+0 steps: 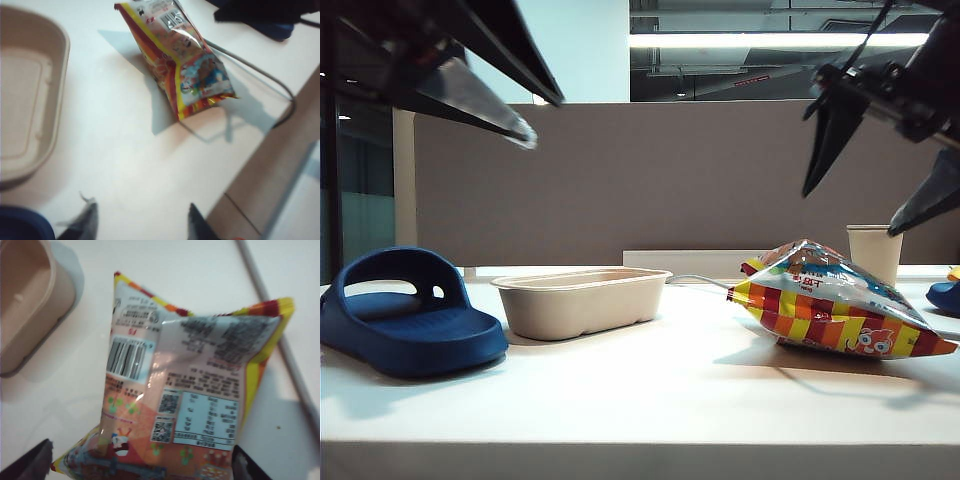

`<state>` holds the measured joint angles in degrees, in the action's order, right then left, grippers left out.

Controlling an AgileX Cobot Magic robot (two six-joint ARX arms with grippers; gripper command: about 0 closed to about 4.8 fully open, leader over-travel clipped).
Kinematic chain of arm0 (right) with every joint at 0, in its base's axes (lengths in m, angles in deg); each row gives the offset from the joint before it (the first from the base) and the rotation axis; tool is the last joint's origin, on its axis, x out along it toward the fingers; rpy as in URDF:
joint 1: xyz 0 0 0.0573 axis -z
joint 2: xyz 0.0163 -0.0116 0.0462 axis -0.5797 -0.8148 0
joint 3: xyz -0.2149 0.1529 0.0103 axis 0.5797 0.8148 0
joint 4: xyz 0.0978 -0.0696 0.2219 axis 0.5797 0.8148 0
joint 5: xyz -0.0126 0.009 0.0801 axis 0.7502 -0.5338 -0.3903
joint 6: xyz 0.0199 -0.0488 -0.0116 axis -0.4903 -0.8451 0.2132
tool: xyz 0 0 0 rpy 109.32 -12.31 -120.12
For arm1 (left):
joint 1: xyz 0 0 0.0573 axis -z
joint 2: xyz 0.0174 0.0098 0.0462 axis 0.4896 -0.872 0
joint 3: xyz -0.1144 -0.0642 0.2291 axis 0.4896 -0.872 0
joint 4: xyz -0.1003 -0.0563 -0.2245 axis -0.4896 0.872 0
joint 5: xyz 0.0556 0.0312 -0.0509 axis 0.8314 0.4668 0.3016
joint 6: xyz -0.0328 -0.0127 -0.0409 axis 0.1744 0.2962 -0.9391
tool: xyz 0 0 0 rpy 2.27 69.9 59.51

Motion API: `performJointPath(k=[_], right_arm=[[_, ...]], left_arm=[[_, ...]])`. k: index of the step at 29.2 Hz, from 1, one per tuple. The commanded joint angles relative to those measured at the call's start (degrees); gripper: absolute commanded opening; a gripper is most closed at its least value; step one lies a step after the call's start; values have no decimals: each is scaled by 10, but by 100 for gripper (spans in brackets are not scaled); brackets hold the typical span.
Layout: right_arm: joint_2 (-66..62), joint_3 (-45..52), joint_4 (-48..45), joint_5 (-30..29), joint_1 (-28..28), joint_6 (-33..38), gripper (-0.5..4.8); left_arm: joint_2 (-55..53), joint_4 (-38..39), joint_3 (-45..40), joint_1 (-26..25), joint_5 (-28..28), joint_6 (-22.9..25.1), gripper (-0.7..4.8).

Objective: Pick up a bag of chips and put them in the box.

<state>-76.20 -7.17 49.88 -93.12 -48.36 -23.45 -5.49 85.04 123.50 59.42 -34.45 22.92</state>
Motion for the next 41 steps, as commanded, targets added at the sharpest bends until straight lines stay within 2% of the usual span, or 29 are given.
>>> performJointPath(k=[1, 5, 7, 24, 33, 38, 41], right_arm=[[-14, -3, -6, 1, -15, -2, 479], [-29, -3, -5, 15, -30, -1, 479], [-38, -3, -5, 31, -36, 0, 479], [-133, -3, 7, 48, -47, 3, 479], [-138, -3, 5, 53, -47, 2, 479], [-138, -3, 5, 48, -47, 0, 380], [-137, -3, 4, 48, -47, -4, 347]], left_arm=[[-11, -41, 2, 23, 23, 1, 221], [-12, -53, 2, 27, 52, 0, 220], [-12, -53, 2, 27, 52, -2, 220], [-12, -53, 2, 27, 52, 0, 220], [-11, -53, 2, 27, 52, 1, 220], [-11, -54, 2, 27, 52, 1, 220], [-11, -57, 2, 27, 52, 1, 220]])
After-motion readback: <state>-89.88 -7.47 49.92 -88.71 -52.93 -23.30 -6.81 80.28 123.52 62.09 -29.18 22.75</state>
